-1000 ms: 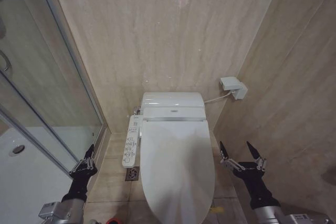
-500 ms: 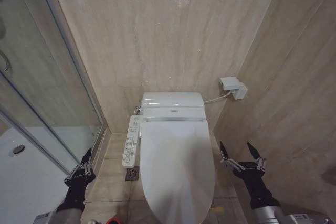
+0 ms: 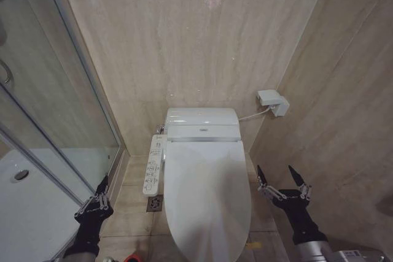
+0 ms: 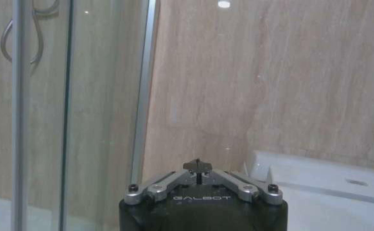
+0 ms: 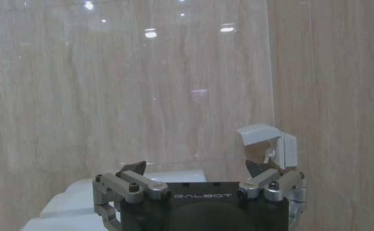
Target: Open the toilet lid, clean the toilet bowl with a toilet brush, close the toilet lid, and flush.
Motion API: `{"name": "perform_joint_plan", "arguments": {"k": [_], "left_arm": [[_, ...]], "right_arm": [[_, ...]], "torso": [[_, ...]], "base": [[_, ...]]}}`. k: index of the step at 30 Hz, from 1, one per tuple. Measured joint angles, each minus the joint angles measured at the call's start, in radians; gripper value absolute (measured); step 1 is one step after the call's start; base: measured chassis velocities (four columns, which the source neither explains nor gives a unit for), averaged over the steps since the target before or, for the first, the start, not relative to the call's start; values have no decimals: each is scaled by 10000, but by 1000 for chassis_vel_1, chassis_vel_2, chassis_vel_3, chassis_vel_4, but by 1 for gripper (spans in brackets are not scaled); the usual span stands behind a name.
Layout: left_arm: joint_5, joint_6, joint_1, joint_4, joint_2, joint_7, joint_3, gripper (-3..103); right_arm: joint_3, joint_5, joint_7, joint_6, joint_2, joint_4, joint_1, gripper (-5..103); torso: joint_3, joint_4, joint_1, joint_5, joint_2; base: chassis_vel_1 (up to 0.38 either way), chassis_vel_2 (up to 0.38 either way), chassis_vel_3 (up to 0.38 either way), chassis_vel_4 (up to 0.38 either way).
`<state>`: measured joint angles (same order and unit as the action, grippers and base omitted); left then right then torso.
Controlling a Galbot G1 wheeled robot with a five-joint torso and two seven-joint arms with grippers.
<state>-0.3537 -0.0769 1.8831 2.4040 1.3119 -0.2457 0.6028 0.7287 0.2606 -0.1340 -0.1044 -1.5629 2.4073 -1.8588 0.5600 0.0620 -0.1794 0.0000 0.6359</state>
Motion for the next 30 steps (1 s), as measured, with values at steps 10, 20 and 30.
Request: {"name": "perform_joint_plan", "arguments": {"k": [10, 20, 30], "left_arm": [[50, 230, 338, 296, 20, -108, -119, 4], [423, 327, 554, 464, -33, -215, -131, 30], [1067, 701, 1196, 985, -76, -443, -113, 57]], "right_arm": [[0, 0, 0, 0, 0, 0, 0, 100], [0, 0, 0, 0, 0, 0, 0, 100], [0, 0, 0, 0, 0, 0, 0, 100]], "torso": [[0, -1, 0, 0, 0], [0, 0, 0, 0, 0], [0, 0, 0, 0, 0]], "base": [[0, 0, 0, 0], [0, 0, 0, 0], [0, 0, 0, 0]]}}
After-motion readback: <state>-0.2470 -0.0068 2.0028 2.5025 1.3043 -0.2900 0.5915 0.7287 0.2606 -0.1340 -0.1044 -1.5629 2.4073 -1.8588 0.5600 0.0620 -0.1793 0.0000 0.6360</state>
